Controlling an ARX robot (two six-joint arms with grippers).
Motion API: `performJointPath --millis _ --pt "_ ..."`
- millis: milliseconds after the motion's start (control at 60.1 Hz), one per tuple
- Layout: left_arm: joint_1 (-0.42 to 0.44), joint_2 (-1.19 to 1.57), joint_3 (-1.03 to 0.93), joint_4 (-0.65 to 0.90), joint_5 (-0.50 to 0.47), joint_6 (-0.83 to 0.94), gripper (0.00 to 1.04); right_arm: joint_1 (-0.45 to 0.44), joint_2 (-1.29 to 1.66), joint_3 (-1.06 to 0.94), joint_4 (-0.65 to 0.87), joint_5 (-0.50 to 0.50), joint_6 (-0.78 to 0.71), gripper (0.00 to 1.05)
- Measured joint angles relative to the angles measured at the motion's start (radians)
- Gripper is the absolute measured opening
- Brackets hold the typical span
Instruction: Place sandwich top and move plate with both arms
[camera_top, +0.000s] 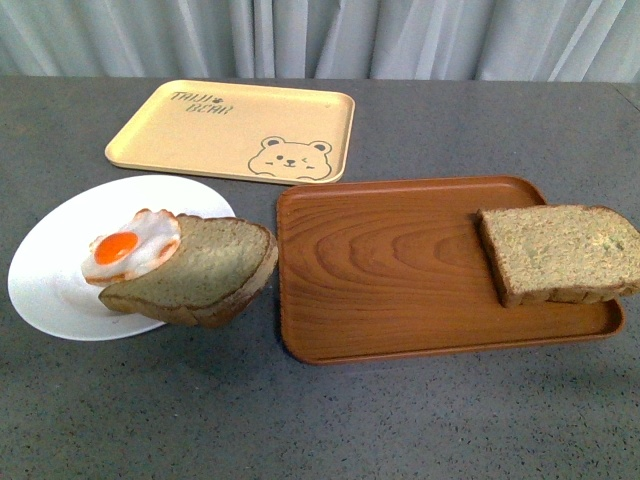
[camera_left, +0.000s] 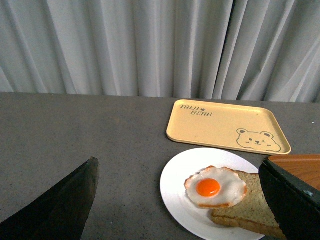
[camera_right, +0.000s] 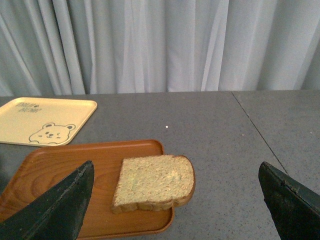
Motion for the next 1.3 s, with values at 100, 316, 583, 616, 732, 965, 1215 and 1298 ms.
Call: performJointPath --millis 100,316,583,616,732,965,1215,1298 --pt "0.0 0.0 0.0 0.0 0.0 0.0 0.96 0.0 0.0 0.0 0.0 0.0 0.0 0.96" --pt "0.0 0.0 0.0 0.0 0.0 0.0 0.96 0.0 0.0 0.0 0.0 0.0 0.0 0.96" --pt "0.0 0.0 0.0 0.0 0.0 0.0 0.96 0.0 0.0 0.0 0.0 0.0 0.0 0.96" --pt "0.0 0.0 0.0 0.0 0.0 0.0 0.96 0.0 0.0 0.0 0.0 0.0 0.0 0.96" --pt "0.0 0.0 0.0 0.0 0.0 0.0 0.96 0.0 0.0 0.0 0.0 0.0 0.0 0.96" --pt "0.0 0.0 0.0 0.0 0.0 0.0 0.96 -0.191 0.64 0.194 0.019 -0.113 0.001 0.96" --pt "0.0 0.0 0.0 0.0 0.0 0.0 0.96 -0.414 1.419 0.431 0.387 -0.29 -0.026 0.96" --pt "0.0 0.0 0.0 0.0 0.0 0.0 0.96 -0.426 1.596 0.489 0.409 -0.339 -0.015 0.96"
